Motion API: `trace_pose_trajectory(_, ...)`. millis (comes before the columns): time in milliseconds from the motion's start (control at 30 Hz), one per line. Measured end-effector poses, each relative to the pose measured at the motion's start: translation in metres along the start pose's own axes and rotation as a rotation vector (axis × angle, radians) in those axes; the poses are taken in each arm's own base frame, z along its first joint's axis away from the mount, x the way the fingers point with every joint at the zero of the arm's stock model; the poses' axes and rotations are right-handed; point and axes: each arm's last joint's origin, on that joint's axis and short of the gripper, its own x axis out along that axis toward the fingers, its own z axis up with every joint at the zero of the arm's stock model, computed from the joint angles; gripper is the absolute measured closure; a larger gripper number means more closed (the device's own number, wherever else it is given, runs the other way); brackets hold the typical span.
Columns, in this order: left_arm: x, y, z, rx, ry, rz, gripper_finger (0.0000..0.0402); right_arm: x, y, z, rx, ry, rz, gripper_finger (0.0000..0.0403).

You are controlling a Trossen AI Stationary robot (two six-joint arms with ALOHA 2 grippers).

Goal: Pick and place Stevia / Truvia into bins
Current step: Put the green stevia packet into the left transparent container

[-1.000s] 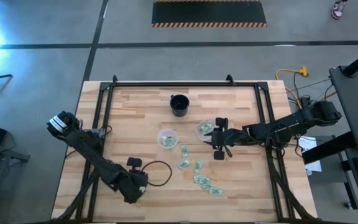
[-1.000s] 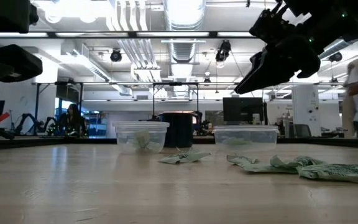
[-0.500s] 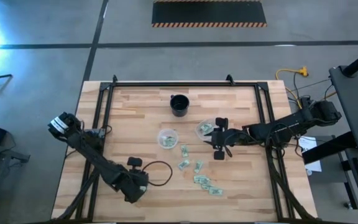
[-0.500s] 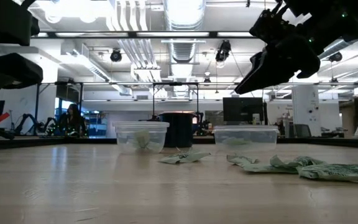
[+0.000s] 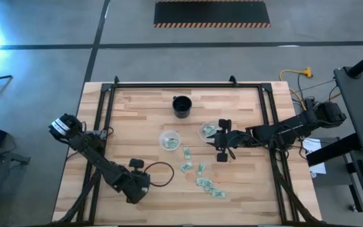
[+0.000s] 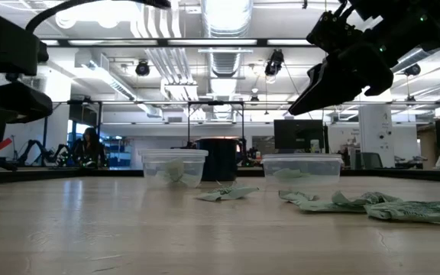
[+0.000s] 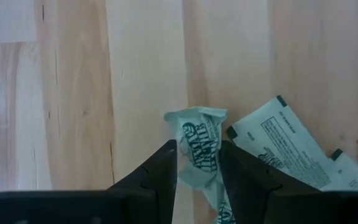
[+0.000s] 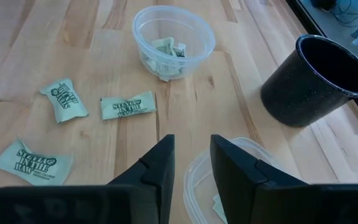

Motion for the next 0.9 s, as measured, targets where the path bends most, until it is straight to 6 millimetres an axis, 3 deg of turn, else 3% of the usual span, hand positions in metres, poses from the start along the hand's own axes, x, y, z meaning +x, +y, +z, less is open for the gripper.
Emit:
trace_pose_trajectory(233,0.002,0.004,-0.002,-0.002,0.014,0.011,0.0303,0.0,0.0,0.0,0.0,0.0,0.0,0.0317)
trace_pose_trajectory(567,0.002,0.006,-0.002,0.034,0.02,0.017,0.0392,0.0,0.0,0.0,-0.001,0.0,0.0,0.0318)
trace_pose_trajectory(900,-0.016,0.026,0.011,0.092,-0.087,0.118,0.0396,0.0,0.0,0.0,-0.001,0.0,0.0,0.0328)
